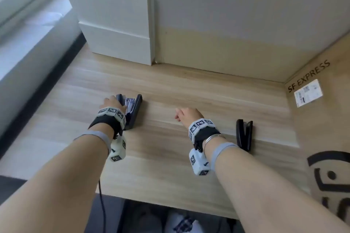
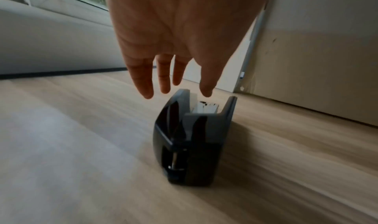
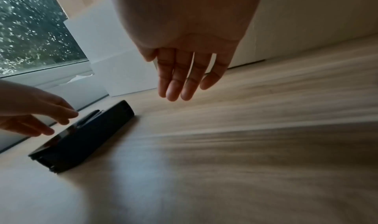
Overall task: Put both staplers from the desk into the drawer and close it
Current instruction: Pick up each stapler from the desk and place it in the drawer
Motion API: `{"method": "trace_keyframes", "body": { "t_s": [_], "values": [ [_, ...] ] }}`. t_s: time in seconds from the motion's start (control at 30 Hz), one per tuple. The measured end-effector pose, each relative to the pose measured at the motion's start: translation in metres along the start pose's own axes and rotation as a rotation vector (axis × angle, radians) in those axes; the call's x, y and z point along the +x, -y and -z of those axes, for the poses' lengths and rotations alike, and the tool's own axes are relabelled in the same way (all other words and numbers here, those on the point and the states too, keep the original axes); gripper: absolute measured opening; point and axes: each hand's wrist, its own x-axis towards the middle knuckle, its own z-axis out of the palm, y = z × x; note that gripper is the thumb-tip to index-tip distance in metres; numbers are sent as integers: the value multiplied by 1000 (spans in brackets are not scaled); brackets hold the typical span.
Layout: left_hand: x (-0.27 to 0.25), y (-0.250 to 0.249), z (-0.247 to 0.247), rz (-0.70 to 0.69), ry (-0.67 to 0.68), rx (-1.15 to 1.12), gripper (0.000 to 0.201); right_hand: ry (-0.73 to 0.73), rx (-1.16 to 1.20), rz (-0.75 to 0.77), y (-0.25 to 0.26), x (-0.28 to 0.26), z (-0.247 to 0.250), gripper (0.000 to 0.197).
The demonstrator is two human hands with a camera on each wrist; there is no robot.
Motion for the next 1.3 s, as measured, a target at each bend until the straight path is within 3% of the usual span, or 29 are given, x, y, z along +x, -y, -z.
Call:
{"method": "trace_keyframes", "body": {
  "t_s": [0.13, 0.2, 0.4, 0.63, 0.83, 1.13, 1.3],
  "values": [
    [10, 6, -8, 75, 104, -43, 42, 42, 12, -15, -3, 8, -13, 46],
    [14, 6, -15, 68, 130, -55, 48, 49, 23, -13, -6, 12, -19, 45],
    [18, 7, -17, 39, 80, -73, 32, 67, 20, -9, -16, 18, -26, 46],
    [8, 3, -19, 35, 19, -130, 43, 77, -27, 7, -22, 20, -30, 46],
    [-7, 18, -23, 43, 73, -154, 57, 100, -122, 40, -19, 15, -31, 48],
    [-34, 50, -16, -109, 109, -218, 28, 71, -245, 73, -7, -5, -56, 36],
    [-47, 83, -4, -165, 78, -214, 35, 94, -306, 73, 15, -24, -80, 38]
  ]
}}
